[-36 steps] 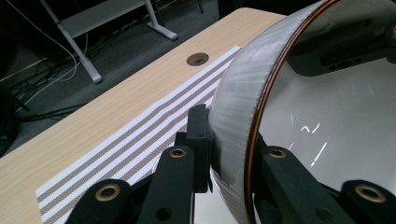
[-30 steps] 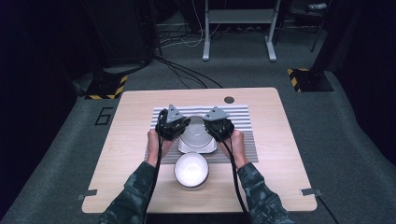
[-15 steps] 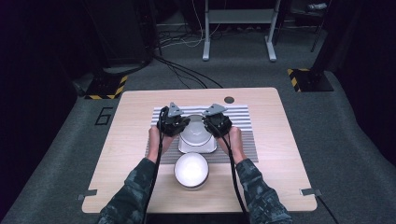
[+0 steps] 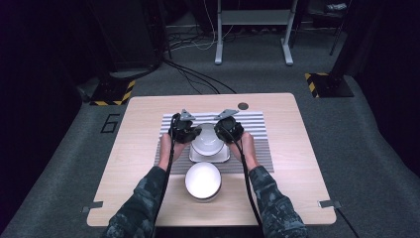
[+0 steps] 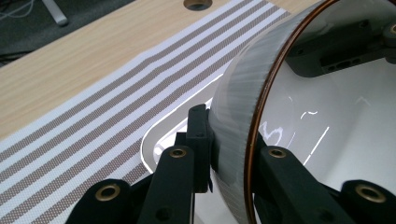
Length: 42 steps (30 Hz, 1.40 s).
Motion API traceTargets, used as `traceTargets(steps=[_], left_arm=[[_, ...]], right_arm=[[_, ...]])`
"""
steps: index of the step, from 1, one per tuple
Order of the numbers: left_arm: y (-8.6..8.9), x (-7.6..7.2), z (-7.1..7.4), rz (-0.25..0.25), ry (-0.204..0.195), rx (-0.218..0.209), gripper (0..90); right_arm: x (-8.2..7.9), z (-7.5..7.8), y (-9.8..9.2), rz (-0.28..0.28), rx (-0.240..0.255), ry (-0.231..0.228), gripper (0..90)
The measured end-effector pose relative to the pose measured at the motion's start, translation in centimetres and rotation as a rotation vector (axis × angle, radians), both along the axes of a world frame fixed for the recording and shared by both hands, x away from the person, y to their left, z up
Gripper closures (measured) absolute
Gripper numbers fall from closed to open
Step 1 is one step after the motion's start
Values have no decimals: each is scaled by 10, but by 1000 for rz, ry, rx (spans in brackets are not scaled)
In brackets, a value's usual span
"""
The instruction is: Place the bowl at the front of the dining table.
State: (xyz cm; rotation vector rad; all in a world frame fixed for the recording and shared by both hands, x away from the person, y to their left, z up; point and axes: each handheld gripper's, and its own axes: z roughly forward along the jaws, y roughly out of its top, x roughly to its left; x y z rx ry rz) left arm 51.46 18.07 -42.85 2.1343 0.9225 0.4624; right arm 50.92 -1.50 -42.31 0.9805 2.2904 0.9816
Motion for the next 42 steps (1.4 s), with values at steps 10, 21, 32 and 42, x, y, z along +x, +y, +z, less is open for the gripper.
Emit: traceTargets(steps=[10, 21, 32, 42], left_arm=[[0, 10, -13, 7, 87, 7, 809], [0, 15, -25, 25, 152, 4, 809], [0, 19, -33, 34, 195, -1, 809], [1, 22, -35, 40, 222, 1, 809]], right_arm=[[12, -12, 2, 2, -5, 94, 817], [20, -25, 3, 4, -8, 165, 817], [26, -32, 4, 0, -11, 213, 817], [29, -33, 6, -3, -18, 238, 816]])
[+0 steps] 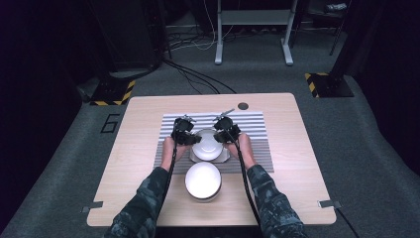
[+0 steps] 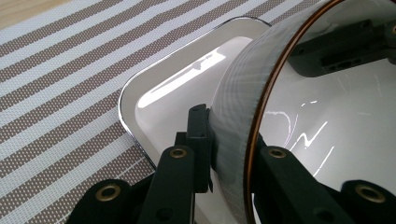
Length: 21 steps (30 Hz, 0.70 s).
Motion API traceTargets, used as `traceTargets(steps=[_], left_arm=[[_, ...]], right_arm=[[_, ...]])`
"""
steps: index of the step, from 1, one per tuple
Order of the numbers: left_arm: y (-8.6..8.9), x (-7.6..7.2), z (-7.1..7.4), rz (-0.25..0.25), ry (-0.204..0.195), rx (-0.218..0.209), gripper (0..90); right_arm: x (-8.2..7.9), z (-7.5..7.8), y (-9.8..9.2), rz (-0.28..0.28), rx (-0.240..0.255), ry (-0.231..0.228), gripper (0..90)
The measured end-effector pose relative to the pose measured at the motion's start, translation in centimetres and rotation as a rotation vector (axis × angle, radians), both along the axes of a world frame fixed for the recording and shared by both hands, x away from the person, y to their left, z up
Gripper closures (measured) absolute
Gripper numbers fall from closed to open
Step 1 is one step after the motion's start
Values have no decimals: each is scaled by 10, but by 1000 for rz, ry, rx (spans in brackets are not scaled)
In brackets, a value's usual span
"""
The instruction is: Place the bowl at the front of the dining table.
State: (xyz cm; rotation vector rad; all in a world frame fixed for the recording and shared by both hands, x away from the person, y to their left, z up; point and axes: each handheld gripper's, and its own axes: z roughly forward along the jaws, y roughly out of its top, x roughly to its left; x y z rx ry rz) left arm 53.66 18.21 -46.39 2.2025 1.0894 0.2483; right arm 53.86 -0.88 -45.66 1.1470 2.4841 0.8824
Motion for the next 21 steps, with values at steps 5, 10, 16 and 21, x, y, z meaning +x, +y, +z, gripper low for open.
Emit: traceTargets(steps=[5, 10, 16, 21], left_arm=[[1, 0, -1, 6, 25, -5, 810], [1, 1, 3, 0, 39, 0, 810], [0, 4, 2, 0, 57, 10, 810], [-1, 6, 0, -7, 77, 21, 810]], right_arm=[[1, 0, 2, 0, -8, 18, 816], [1, 3, 2, -2, -10, 37, 816], [4, 2, 2, -4, -4, 61, 816], [6, -1, 2, -11, 1, 80, 815]])
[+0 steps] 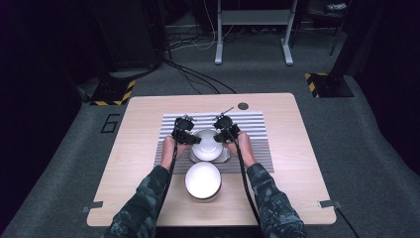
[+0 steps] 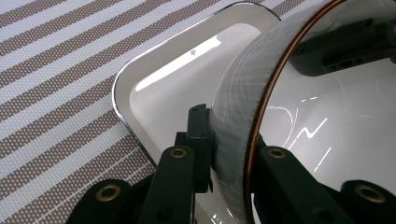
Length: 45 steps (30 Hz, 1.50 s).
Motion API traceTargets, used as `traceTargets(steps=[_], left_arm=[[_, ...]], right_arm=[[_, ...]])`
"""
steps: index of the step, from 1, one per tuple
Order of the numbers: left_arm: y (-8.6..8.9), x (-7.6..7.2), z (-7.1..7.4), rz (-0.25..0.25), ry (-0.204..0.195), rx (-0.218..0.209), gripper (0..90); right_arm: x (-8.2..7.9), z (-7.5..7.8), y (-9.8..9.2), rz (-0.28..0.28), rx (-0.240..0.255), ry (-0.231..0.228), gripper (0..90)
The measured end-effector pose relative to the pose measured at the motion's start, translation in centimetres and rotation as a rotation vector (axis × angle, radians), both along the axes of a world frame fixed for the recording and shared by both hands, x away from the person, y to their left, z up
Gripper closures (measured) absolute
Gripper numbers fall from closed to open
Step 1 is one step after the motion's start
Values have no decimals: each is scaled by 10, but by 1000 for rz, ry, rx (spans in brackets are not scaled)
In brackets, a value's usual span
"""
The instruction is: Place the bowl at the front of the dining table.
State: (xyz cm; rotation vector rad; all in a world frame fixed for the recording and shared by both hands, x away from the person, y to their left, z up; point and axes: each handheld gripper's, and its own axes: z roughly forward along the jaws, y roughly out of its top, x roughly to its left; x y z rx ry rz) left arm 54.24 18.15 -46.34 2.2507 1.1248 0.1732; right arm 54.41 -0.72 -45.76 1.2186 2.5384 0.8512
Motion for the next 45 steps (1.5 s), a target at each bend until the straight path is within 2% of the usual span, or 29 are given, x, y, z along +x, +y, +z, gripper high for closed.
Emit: traceTargets(steps=[5, 12, 16, 22, 26, 27, 30, 35, 45], left_arm=[[-1, 1, -2, 6, 10, -3, 810], [-1, 1, -3, 7, 3, -12, 809], [0, -1, -6, 16, -28, -33, 808], [-3, -4, -7, 28, -68, -32, 805], [-3, -4, -9, 41, -84, -37, 802], [-3, -3, -10, 42, -84, -25, 795], [-2, -3, -12, 54, -84, -41, 789], [-3, -3, -11, 54, -90, -32, 791], [-2, 1, -14, 64, -83, -48, 788]], right_arm=[[1, -2, 0, -2, -1, 12, 814], [2, -4, -2, -11, 15, 16, 812], [0, -6, -4, -17, 26, 4, 813], [-1, -8, -6, -43, 40, -4, 809], [-1, -9, -7, -58, 39, -26, 814], [-1, -9, -8, -75, 44, -46, 819], [-1, -7, -11, -81, 60, -53, 820], [-2, -7, -9, -87, 44, -59, 829], [1, -9, -7, -95, 30, -60, 829]])
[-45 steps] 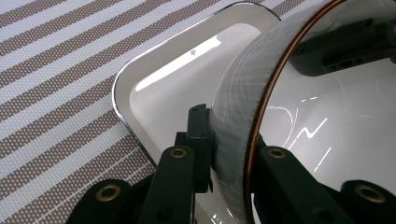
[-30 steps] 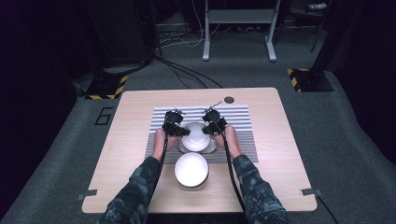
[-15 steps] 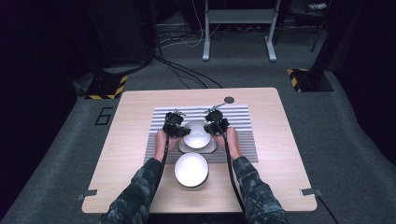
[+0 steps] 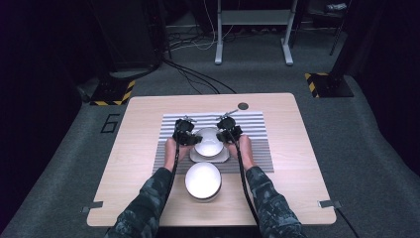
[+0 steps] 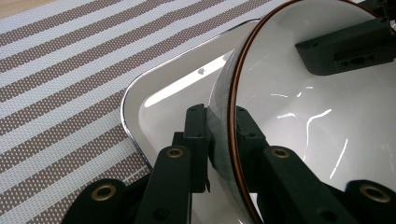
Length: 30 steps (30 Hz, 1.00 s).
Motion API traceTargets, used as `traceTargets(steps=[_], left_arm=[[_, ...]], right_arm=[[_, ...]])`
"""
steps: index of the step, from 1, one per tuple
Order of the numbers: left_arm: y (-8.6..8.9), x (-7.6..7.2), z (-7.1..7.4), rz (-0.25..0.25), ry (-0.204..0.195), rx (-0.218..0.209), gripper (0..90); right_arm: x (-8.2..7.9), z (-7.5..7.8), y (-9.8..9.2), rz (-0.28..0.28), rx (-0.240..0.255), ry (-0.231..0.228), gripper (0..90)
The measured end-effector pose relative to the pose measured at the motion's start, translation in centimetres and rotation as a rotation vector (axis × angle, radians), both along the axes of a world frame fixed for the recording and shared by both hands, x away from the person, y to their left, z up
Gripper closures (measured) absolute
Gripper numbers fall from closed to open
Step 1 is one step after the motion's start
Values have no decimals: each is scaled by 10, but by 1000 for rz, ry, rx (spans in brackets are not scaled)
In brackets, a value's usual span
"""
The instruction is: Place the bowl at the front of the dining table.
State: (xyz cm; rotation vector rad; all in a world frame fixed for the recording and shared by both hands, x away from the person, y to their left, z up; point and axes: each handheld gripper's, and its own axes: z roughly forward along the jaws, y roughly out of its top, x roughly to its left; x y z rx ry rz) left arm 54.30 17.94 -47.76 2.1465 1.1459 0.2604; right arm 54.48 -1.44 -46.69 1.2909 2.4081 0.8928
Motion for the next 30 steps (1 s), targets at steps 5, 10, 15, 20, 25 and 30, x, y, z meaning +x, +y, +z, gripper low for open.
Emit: traceTargets(steps=[5, 10, 15, 20, 25, 30], left_arm=[[1, 2, -2, 7, 6, -11, 787], [2, 4, -3, 15, 22, -21, 787], [2, 6, -4, 27, 36, -38, 788], [3, 8, -6, 29, 44, -48, 788], [2, 9, -4, 28, 52, -36, 791], [3, 9, -5, 32, 53, -45, 790]], right_arm=[[2, -1, 1, -7, -1, 6, 828], [4, -2, 2, -13, 3, 10, 827], [5, -3, 1, -13, 3, 13, 827], [6, -5, 2, -20, 11, 15, 827], [7, -5, -1, -35, 52, 42, 826], [7, -5, 0, -35, 38, 36, 826]])
